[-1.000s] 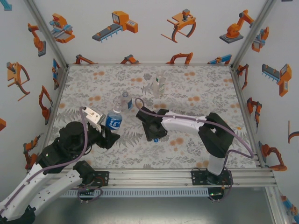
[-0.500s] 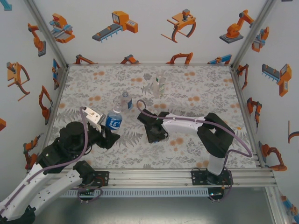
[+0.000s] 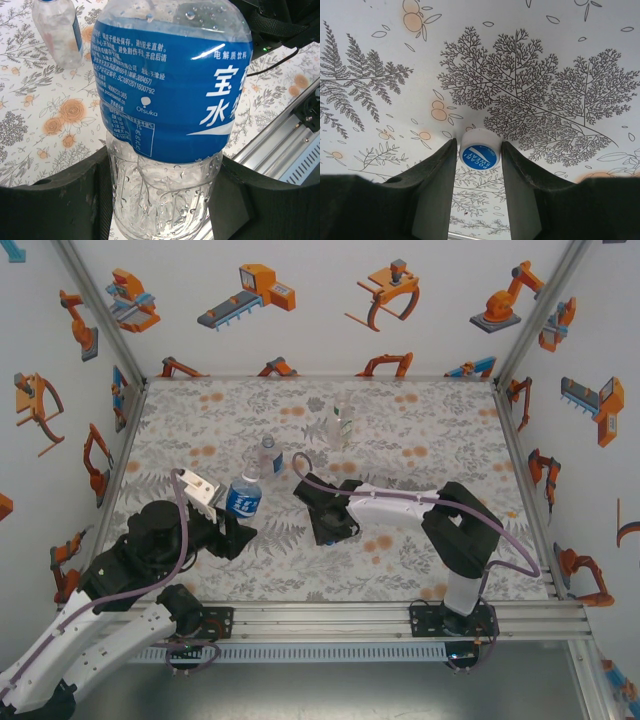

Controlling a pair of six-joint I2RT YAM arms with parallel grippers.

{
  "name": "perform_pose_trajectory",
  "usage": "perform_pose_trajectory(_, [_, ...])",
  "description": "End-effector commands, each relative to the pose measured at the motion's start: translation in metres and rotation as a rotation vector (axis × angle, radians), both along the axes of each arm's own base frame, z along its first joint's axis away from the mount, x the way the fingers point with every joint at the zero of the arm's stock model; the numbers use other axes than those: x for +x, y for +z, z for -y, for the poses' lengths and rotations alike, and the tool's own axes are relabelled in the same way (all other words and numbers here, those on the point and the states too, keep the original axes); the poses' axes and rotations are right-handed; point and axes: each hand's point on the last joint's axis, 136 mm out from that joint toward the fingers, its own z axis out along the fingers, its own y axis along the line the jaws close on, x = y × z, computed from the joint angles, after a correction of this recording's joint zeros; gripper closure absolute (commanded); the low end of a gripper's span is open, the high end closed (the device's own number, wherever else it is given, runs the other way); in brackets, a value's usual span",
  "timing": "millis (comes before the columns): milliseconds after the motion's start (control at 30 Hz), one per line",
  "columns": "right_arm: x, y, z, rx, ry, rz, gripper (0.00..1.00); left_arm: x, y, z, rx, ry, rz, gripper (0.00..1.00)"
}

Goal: Screw on the bottle caps

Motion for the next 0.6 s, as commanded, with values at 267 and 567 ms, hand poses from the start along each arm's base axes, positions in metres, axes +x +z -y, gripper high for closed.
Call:
perform_pose_trajectory(267, [-0.005,-0.003,0.001,0.011,-0.012,-0.015,0.63,0.002,0.002,0.001,-0.019,0.011,-0.005,0.98])
perform_pose_trajectory(567, [-0.001,0.02,0.001,0.047,-0.012,0.034,0.72,0.002,-0.001,0.004,0.007,-0.009,-0.007,0.99])
